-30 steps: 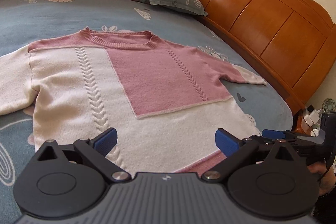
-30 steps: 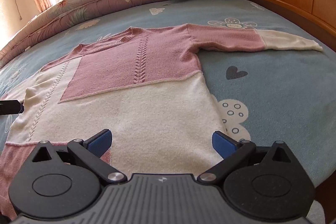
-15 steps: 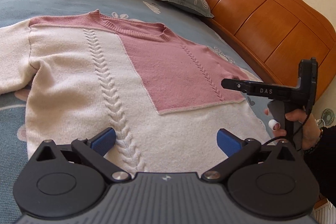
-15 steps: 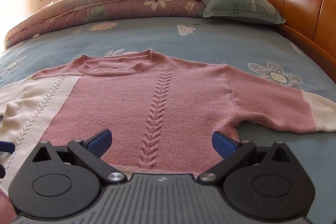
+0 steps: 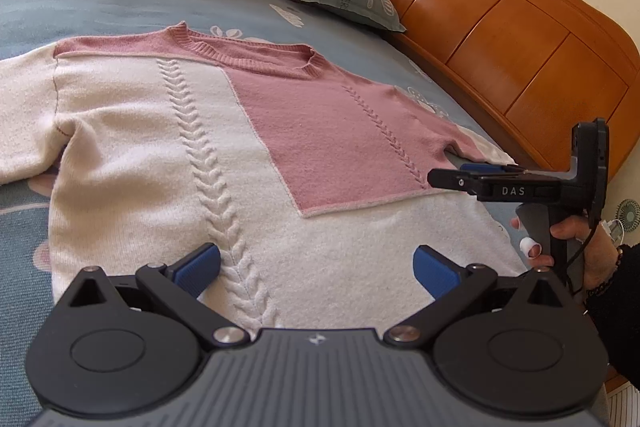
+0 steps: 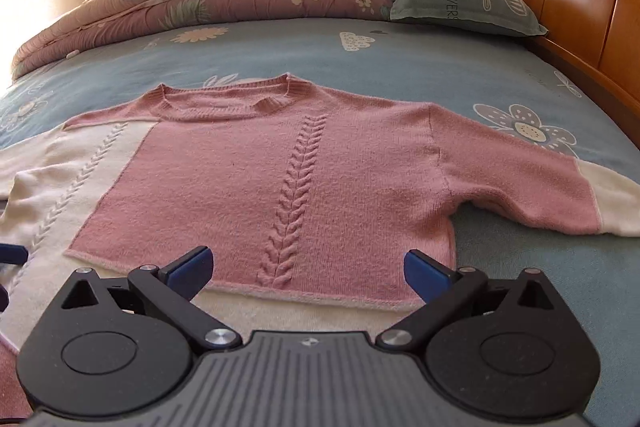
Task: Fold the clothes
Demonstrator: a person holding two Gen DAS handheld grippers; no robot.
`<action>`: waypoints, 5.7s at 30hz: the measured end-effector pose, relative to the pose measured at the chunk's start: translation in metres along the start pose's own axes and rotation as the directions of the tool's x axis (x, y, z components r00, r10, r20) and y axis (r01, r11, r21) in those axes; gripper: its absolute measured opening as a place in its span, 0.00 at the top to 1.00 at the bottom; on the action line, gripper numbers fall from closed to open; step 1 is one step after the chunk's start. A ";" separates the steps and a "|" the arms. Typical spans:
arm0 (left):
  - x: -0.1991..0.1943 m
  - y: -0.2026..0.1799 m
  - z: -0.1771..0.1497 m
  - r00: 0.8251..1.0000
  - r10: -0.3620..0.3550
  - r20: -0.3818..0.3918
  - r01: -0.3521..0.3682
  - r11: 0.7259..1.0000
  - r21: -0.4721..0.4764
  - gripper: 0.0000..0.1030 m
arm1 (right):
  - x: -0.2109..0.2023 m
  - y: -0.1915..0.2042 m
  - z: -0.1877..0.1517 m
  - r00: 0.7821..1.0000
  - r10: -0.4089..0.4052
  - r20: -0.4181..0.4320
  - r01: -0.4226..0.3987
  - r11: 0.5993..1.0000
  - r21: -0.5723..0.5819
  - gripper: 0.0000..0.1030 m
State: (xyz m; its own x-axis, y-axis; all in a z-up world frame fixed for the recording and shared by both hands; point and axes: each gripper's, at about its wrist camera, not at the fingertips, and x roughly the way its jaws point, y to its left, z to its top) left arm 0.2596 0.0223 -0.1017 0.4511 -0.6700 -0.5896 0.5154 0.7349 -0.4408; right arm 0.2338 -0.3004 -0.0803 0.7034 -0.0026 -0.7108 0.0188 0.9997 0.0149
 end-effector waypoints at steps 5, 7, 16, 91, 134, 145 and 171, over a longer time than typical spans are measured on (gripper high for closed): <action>-0.002 0.002 0.000 1.000 -0.005 0.004 0.005 1.000 -0.019 0.01 | -0.010 -0.007 -0.019 0.994 -0.063 -0.095 0.072 0.993 0.094 0.00; -0.003 0.003 0.000 1.000 -0.008 0.006 0.009 0.999 -0.032 0.01 | -0.023 0.001 -0.020 0.995 -0.074 -0.068 0.081 0.991 0.104 0.00; -0.014 0.006 0.000 1.000 0.008 0.025 -0.005 0.994 -0.106 0.01 | -0.010 0.059 -0.034 0.997 0.057 -0.043 -0.054 0.996 0.078 0.00; 0.012 0.044 0.080 0.936 0.333 -0.111 -0.351 0.880 -0.320 0.02 | -0.060 0.052 -0.062 0.908 0.397 0.132 -0.403 0.915 0.018 0.00; 0.062 0.131 0.153 0.918 0.384 -0.096 -0.365 0.728 -0.581 0.01 | -0.050 0.067 -0.075 0.927 0.371 0.046 -0.369 0.928 -0.053 0.00; 0.062 0.133 0.180 0.921 0.383 -0.071 -0.360 0.765 -0.534 0.01 | -0.051 0.069 -0.077 0.930 0.365 0.045 -0.360 0.928 -0.093 0.00; -0.069 0.160 0.085 0.932 0.354 -0.084 -0.333 0.736 -0.589 0.01 | -0.048 0.071 -0.075 0.935 0.348 0.066 -0.346 0.937 -0.047 0.00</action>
State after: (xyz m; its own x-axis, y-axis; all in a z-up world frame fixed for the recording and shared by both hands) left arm 0.3727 0.1770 -0.0738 0.5418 -0.3552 -0.7618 -0.1997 0.8260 -0.5271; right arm 0.1482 -0.2270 -0.0985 0.7111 0.3441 -0.6131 -0.2590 0.9389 0.2265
